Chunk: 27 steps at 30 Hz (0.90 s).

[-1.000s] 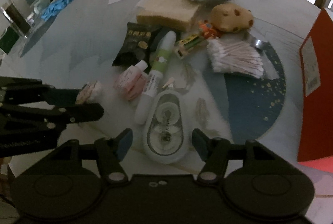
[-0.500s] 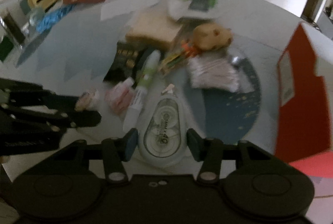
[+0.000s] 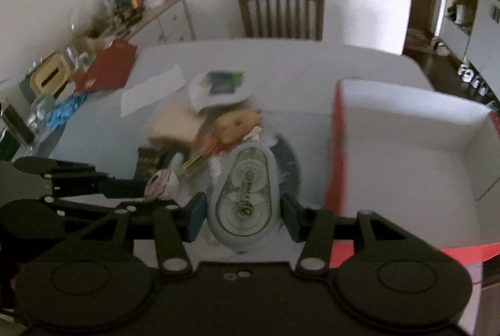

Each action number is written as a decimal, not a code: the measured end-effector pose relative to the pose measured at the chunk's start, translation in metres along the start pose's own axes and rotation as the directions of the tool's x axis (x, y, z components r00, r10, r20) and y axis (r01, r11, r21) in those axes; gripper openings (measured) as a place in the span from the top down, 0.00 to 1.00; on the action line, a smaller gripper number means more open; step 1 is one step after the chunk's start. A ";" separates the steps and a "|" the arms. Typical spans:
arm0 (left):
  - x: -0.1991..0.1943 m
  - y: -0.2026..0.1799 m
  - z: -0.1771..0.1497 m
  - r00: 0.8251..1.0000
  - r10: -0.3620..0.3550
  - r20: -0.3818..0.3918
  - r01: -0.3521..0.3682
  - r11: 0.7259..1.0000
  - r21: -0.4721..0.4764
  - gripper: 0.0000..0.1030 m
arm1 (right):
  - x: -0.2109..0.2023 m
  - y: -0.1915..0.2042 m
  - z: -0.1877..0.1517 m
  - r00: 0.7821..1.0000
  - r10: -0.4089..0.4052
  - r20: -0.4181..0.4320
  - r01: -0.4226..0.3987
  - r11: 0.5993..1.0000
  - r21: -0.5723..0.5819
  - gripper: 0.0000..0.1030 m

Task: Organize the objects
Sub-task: 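Carry the toy and correction tape with both tools over the red shoebox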

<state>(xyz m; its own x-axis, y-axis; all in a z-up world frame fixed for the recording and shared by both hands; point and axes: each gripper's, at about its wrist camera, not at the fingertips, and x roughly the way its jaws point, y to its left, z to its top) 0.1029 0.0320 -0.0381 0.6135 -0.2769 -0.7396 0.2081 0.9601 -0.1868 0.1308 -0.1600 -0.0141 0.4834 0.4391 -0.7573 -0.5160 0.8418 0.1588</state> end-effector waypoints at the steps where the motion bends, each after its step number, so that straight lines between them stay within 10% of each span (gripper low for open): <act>1: 0.001 -0.007 0.005 1.000 -0.004 0.005 0.004 1.000 0.010 0.68 | -0.005 -0.007 0.003 1.000 -0.006 0.014 0.006 1.000 0.006 0.51; 27: 0.108 -0.168 0.107 0.999 -0.027 -0.034 0.034 0.976 0.216 0.68 | -0.020 -0.177 -0.004 0.984 -0.177 0.012 0.175 0.981 0.083 0.51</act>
<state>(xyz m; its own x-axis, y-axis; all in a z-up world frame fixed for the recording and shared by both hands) 0.2159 -0.1635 -0.0176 0.5816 -0.3011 -0.7557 0.3884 0.9190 -0.0672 0.2095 -0.3187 -0.0290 0.5753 0.2868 -0.7660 -0.3629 0.9288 0.0752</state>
